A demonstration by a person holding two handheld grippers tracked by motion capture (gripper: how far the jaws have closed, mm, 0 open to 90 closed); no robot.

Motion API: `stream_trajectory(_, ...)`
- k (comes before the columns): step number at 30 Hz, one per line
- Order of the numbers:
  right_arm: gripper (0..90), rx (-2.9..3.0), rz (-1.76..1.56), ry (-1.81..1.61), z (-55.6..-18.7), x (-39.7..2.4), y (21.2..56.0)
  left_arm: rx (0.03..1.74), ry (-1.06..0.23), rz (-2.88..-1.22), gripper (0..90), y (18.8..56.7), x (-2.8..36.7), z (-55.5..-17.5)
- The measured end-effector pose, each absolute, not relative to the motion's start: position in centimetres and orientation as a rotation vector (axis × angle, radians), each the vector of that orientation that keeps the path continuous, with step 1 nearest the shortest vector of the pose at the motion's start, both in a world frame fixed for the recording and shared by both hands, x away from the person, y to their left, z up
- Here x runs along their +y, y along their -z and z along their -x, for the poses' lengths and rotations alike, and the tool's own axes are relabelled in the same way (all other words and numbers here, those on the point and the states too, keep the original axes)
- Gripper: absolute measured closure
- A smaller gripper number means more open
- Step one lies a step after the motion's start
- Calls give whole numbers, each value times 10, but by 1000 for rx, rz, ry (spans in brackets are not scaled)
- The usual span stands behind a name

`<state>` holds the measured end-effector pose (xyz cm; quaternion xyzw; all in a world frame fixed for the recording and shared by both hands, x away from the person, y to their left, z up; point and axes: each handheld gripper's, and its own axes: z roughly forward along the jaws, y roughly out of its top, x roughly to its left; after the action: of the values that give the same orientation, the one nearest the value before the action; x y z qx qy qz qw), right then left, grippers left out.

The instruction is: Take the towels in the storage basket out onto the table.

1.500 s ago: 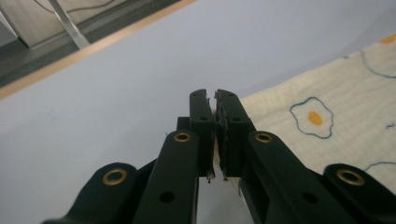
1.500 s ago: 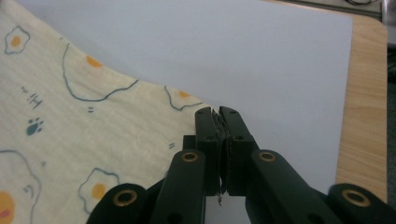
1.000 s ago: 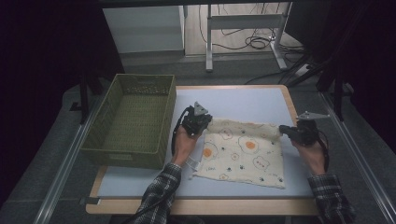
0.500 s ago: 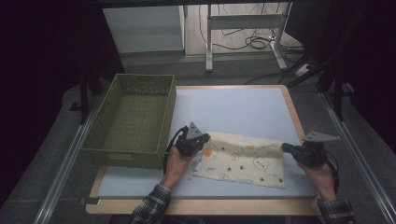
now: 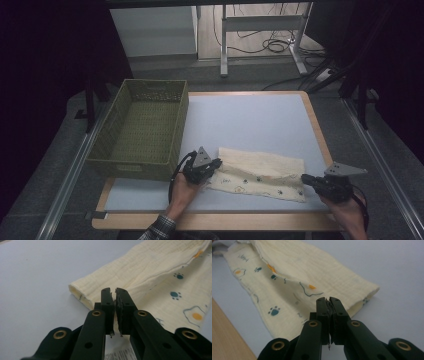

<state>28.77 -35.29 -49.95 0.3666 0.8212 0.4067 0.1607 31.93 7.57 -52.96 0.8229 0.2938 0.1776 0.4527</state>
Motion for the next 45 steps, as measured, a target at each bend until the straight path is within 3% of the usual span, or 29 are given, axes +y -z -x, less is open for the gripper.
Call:
stream_trajectory(21,847,2404,-1051,-1151,-258,-354,514,680,-372,-2035,842,530,83,-280)
stream_trajectory(24,806,2409,-1068,-1167,-255,-357,514,677,-349,-2045,805,531,85,-276)
stream_trajectory(28,772,2403,-1078,-1176,-250,-363,510,703,-336,-2036,677,531,92,-273)
stream_trajectory(32,756,2385,-1084,-1166,-247,-369,503,713,-309,-2013,648,526,97,-274)
stream_trajectory(41,737,2380,-1093,-1197,-257,-364,500,681,-266,-2144,641,538,70,-283)
stream_trajectory(45,723,2392,-1088,-1197,-259,-360,502,679,-300,-2193,773,542,63,-284)
